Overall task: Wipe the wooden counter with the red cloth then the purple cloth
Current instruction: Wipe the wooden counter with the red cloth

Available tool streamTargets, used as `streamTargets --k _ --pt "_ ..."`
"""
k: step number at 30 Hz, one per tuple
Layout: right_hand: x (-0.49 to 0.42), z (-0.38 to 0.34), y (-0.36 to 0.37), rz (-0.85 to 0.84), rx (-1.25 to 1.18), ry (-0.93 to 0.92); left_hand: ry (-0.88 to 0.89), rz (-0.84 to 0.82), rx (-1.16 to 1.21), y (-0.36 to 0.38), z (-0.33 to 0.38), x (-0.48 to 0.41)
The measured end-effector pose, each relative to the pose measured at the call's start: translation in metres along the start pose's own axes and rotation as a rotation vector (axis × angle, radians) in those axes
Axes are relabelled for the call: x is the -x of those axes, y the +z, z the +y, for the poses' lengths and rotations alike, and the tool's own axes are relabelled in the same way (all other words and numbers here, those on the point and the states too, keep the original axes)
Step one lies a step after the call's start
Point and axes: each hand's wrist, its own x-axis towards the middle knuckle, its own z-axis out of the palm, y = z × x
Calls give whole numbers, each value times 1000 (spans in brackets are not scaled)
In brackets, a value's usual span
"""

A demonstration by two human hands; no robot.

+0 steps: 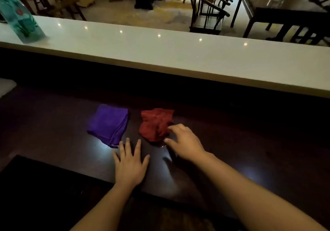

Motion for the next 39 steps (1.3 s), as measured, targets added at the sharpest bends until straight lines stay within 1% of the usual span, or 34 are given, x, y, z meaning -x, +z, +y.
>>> streamTargets --k 1,4,7,8,10,12,13,15,16,18,22,24,28,31,35,37,39 --pt "-10 -1 2 24 3 4 -6 2 -13 4 -3 -1" --pt "-41 -6 3 59 -11 44 19 127 -48 16 -10 -2" --pt "-71 -11 12 40 -19 60 38 149 -54 19 -9 -3" --pt "-79 -12 15 -1 -16 65 39 152 -63 18 -8 -3" --pt "-95 -15 23 -147 18 102 41 159 -61 19 -8 -3" --pt "-108 -13 34 -262 154 92 35 156 -56 18 -8 -2" --pt "-114 -11 39 -286 249 67 29 158 -61 18 -8 -2" --pt "-125 -7 47 -258 406 -17 24 167 -63 19 -8 -2" --pt "-131 -4 49 -227 430 -60 30 180 -63 20 -8 -3" --pt "-145 1 49 -195 381 -89 37 196 -61 22 -9 -4" --pt "-170 21 33 -111 203 53 55 227 -49 26 -11 -4" --pt "-171 37 22 -68 215 102 53 229 -46 26 -11 -5" --pt "-136 66 1 -42 330 96 40 208 -68 25 -10 -6" --pt "-83 75 2 -52 298 56 40 202 -74 25 -11 -6" --pt "-2 65 21 -81 276 -55 37 198 -81 25 -10 -6" --pt "32 53 35 -69 272 -61 35 194 -90 26 -12 -5" --pt "54 40 50 -46 319 -34 31 195 -86 26 -12 -6"
